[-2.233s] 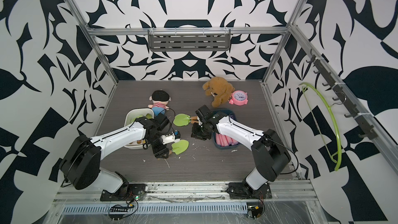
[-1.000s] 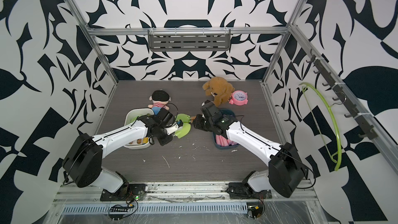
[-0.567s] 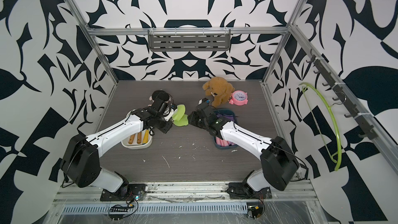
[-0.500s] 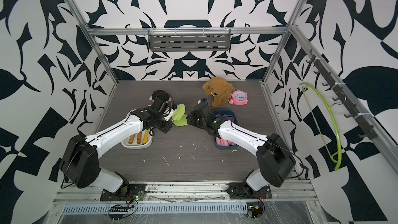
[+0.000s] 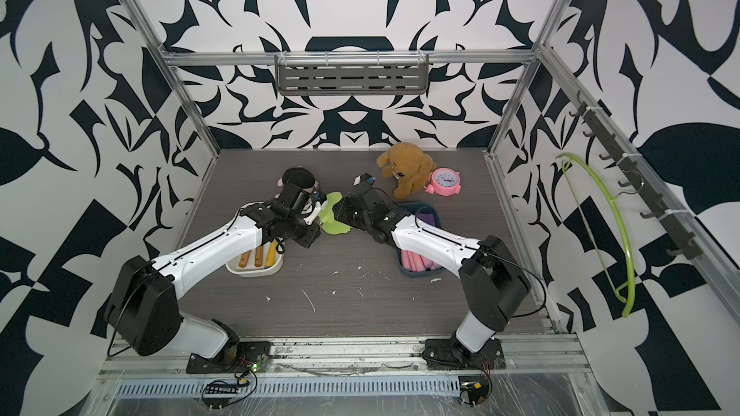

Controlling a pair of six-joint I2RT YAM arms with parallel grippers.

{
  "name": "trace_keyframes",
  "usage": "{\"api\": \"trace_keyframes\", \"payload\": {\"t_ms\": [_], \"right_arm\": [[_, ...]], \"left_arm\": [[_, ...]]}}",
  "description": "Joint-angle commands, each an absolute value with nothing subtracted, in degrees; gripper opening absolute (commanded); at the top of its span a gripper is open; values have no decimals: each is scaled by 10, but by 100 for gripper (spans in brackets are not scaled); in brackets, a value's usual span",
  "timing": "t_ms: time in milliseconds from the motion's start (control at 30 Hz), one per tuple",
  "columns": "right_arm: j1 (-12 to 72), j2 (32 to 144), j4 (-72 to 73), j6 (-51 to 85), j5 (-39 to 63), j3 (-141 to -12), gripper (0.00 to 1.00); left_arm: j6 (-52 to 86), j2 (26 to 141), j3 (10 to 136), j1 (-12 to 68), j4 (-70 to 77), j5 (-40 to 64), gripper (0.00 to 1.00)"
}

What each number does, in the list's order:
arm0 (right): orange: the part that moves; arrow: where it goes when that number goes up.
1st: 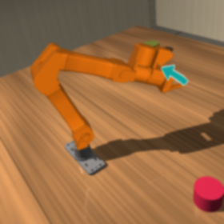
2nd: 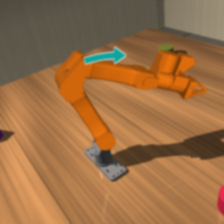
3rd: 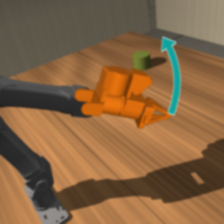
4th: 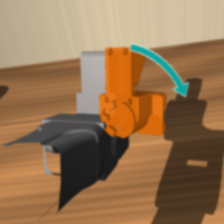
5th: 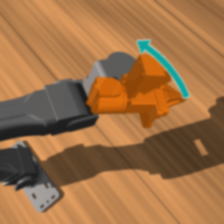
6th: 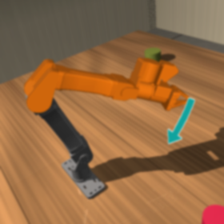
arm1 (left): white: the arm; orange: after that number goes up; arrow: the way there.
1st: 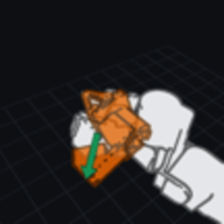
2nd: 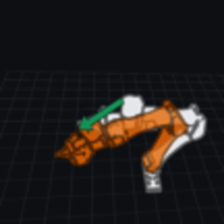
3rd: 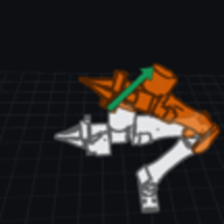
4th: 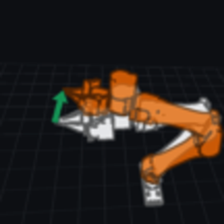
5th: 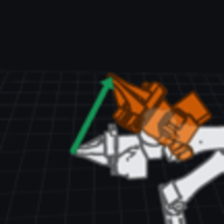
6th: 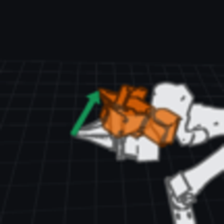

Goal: Sort the small shovels by color and place them into the storage box
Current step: Pick up the shovel from the center of the board.

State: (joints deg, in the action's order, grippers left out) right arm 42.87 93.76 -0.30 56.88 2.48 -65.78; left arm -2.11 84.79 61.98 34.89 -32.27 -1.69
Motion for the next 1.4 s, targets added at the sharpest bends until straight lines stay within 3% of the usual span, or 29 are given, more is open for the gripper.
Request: {"api": "trace_keyframes", "payload": {"t_ms": [0,100,267,300,433,600,933,1367], "right_arm": [[430,941,8,571,18,-692,33],[430,950,5,572,17,-702,30],[430,954,1,557,18,-713,0],[430,952,-3,548,18,-715,0],[430,941,-37,482,17,-724,0],[430,930,-101,410,21,-748,0],[430,921,-48,399,75,-747,0],[430,915,-35,395,75,-760,0]], "left_arm": [[-11,829,622,349,-325,16,0],[-7,825,622,343,-329,40,0],[6,813,618,319,-332,107,0],[8,811,617,311,-331,128,4],[15,799,615,276,-330,185,35],[55,784,607,219,-313,267,47],[67,809,597,210,-308,361,52],[78,840,599,210,-310,395,46]]}}
